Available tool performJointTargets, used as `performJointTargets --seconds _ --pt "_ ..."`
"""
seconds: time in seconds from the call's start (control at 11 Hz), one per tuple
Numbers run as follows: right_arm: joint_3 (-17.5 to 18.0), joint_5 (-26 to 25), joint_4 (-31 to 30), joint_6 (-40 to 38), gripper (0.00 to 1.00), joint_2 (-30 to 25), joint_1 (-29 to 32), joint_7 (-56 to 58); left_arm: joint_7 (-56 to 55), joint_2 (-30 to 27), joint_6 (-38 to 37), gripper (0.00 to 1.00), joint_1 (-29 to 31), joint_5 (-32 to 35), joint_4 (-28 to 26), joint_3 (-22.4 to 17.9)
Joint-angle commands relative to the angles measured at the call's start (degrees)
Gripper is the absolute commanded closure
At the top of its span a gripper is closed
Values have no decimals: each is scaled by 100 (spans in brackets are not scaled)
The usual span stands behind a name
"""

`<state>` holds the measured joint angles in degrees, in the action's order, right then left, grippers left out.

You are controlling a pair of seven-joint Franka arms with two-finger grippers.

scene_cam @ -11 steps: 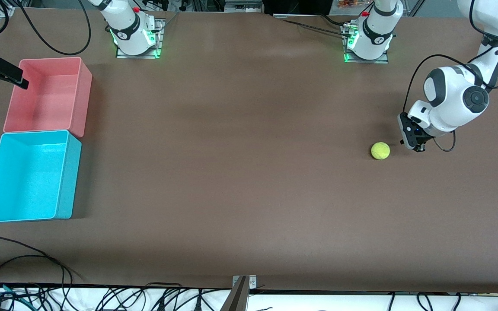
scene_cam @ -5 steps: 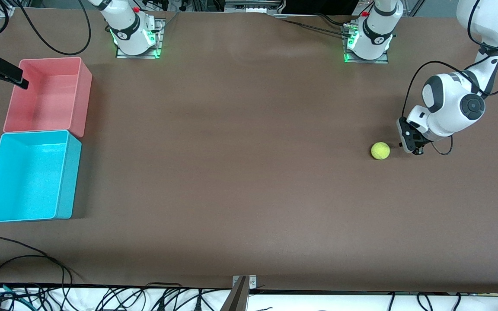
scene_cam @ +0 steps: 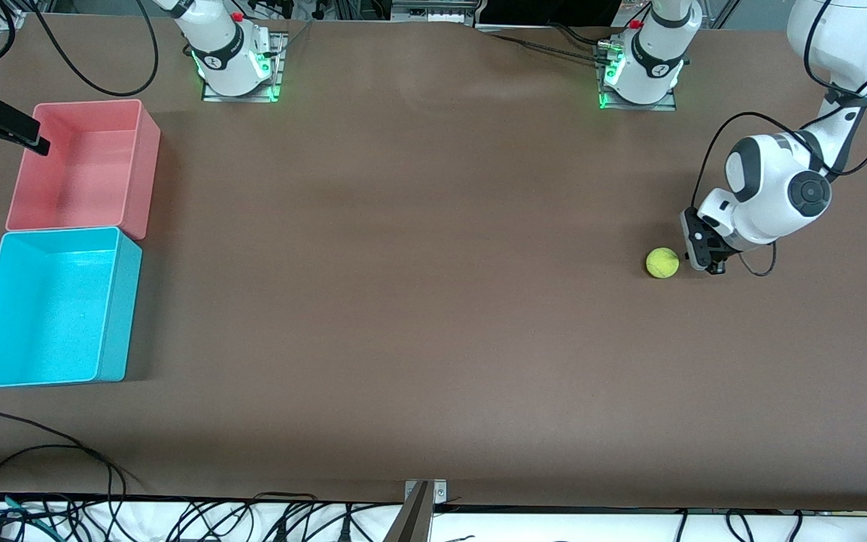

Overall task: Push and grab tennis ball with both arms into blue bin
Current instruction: 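Lower the left gripper beside the tennis ball, then push the tennis ball with the left gripper toward the cyan bin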

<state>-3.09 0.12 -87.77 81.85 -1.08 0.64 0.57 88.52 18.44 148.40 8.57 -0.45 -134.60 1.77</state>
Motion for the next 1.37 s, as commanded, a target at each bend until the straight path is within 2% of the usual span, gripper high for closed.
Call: performJointTargets --seconds 0.0,0.82,1.0,1.19,1.28 --pt "10 -48 137 -125 0 20 32 40 139 64 -233 100 4 -69 109 42" --pt "10 -48 137 -143 0 20 32 40 17 239 -224 100 -5 -138 276 60" --pt "10 -48 137 -151 0 29 32 40 -630 336 -189 100 -223 -708 276 453" --pt "10 -48 137 -151 0 20 32 40 -2305 389 -189 100 -505 -720 485 1014" --pt "10 -48 137 -151 0 20 32 40 -2478 432 -198 100 -506 -702 644 1087"
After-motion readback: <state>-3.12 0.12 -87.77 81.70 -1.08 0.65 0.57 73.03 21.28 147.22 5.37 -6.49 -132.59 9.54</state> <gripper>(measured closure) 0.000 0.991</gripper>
